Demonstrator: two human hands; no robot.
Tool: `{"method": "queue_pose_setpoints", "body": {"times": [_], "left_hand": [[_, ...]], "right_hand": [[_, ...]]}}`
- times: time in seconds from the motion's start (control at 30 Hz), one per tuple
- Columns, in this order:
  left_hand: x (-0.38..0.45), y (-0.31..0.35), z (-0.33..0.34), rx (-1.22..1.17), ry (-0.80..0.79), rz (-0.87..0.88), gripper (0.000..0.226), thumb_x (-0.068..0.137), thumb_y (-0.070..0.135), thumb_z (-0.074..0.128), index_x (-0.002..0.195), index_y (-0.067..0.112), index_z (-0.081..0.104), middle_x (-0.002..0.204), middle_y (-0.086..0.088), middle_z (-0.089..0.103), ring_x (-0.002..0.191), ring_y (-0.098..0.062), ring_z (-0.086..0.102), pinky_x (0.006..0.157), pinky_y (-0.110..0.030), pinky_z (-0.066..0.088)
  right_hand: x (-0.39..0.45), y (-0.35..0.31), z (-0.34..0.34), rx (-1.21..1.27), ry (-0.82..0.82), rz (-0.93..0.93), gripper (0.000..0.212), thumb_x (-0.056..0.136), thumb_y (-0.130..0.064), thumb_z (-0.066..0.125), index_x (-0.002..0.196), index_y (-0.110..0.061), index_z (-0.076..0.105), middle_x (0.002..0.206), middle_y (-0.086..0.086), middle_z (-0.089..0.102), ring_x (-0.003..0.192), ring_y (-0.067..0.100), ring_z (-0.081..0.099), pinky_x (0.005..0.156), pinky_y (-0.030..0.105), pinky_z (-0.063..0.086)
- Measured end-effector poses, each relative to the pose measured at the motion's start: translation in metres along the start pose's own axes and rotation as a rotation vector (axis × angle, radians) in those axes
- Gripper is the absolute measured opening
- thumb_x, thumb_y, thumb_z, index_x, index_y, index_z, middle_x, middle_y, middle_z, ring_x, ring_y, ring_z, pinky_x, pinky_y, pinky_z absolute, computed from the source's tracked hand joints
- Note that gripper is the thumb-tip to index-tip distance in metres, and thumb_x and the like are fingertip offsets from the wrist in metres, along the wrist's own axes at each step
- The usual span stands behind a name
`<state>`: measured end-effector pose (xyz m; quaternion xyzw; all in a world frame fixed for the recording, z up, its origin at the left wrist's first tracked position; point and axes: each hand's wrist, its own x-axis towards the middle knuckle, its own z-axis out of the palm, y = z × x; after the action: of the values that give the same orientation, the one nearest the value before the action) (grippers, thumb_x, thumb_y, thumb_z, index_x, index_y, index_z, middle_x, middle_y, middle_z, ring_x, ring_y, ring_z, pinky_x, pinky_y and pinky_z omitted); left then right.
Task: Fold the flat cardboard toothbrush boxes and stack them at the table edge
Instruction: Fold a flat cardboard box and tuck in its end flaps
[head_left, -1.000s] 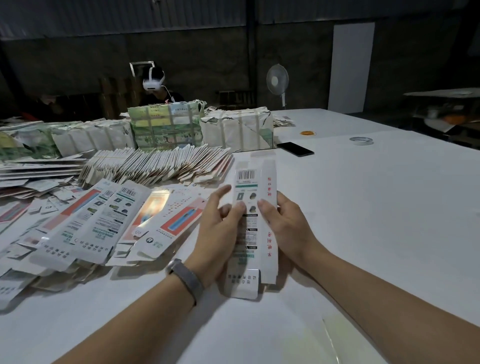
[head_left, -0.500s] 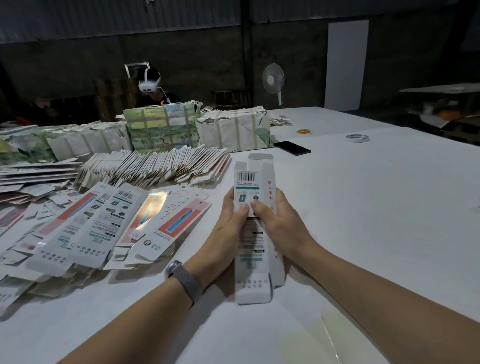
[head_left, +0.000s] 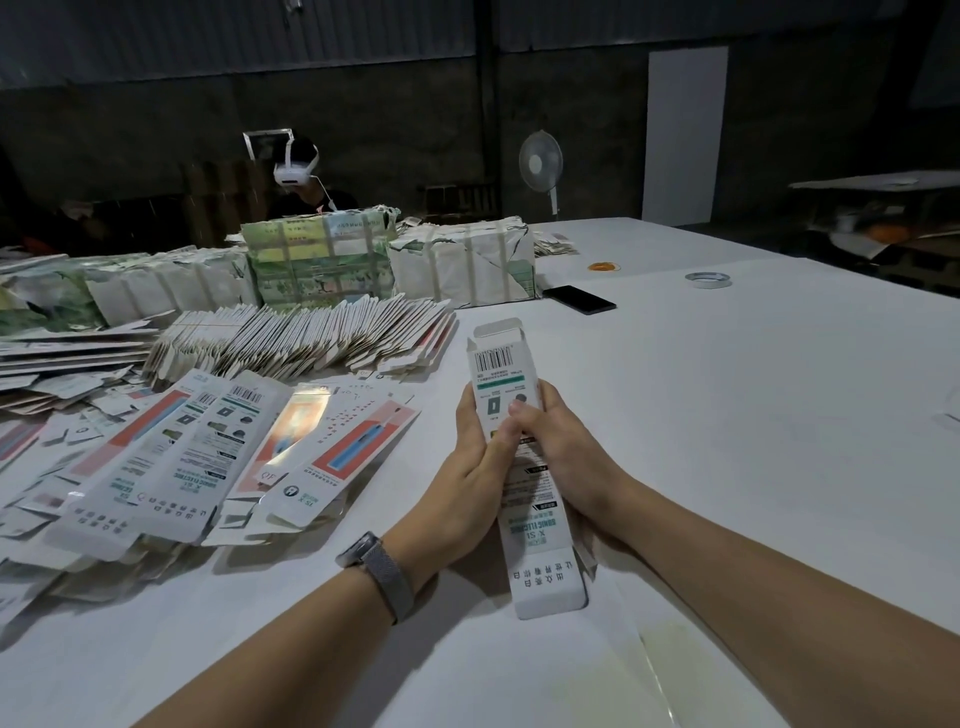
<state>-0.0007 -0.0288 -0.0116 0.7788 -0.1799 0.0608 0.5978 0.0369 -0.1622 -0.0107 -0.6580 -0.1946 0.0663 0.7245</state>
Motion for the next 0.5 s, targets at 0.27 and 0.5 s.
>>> {"method": "queue_pose_setpoints", "body": {"times": [0.27,0.5], "left_hand": [[0.001,-0.005,0.005,0.083,0.119,0.007,0.076,0.090,0.064,0.030,0.157,0.031,0.016,0.112,0.034,0.057,0.095,0.009,0.068,0.074,-0.013,0.055],[0.003,-0.011,-0.004,-0.102,0.204,-0.022,0.060,0.097,0.056,0.030,0.146,0.022,0.027,0.096,0.020,0.075,0.087,-0.010,0.075,0.069,-0.021,0.056]], "right_hand": [[0.000,-0.003,0.004,-0.189,0.070,-0.006,0.029,0.105,-0.031,0.042,0.126,-0.024,0.061,0.112,-0.003,0.073,0.098,0.014,0.072,0.093,0.041,0.057],[-0.004,-0.003,0.007,-0.136,-0.001,0.017,0.028,0.106,-0.029,0.040,0.124,-0.022,0.061,0.105,0.010,0.075,0.092,0.026,0.073,0.083,0.041,0.059]]}}
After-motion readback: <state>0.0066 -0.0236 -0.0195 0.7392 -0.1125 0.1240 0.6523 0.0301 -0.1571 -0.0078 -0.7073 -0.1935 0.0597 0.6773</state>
